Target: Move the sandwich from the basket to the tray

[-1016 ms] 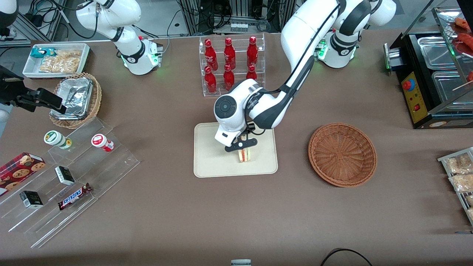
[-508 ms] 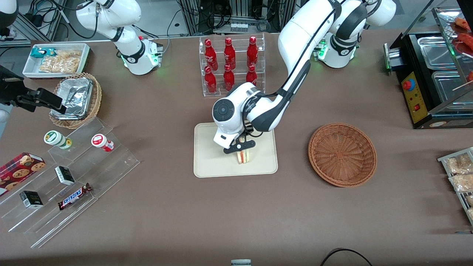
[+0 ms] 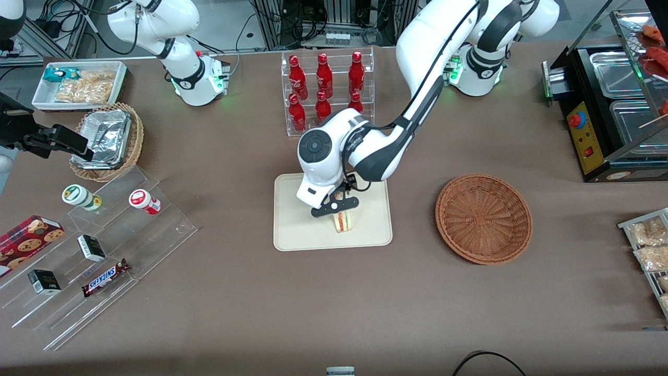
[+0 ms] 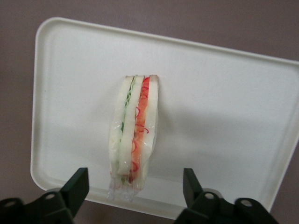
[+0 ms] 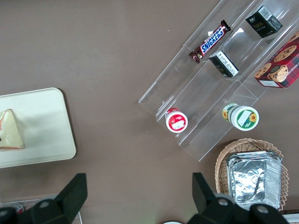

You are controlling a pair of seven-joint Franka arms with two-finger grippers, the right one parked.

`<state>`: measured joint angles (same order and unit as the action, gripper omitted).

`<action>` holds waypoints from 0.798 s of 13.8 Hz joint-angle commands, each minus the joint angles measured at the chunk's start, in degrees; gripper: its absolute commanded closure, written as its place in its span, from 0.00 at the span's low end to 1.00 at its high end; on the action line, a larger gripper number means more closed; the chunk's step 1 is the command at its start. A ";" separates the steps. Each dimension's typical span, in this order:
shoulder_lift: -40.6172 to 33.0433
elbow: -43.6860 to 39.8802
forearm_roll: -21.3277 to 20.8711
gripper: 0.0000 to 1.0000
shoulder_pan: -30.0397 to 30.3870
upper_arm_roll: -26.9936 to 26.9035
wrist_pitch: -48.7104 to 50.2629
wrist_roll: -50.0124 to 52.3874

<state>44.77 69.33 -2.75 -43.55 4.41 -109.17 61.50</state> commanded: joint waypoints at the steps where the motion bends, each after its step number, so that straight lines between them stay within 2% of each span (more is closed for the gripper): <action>1: -3.28 0.72 -0.59 0.00 1.52 -0.28 4.04 -0.85; 3: -5.04 1.42 0.12 0.00 4.08 -0.19 5.80 -2.53; 6: -11.97 8.17 -0.23 0.00 8.10 -0.28 8.54 -4.19; 11: -22.43 18.62 0.12 0.00 18.57 -0.19 10.82 -19.46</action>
<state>28.71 80.26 -2.81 -27.97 3.67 -98.07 46.68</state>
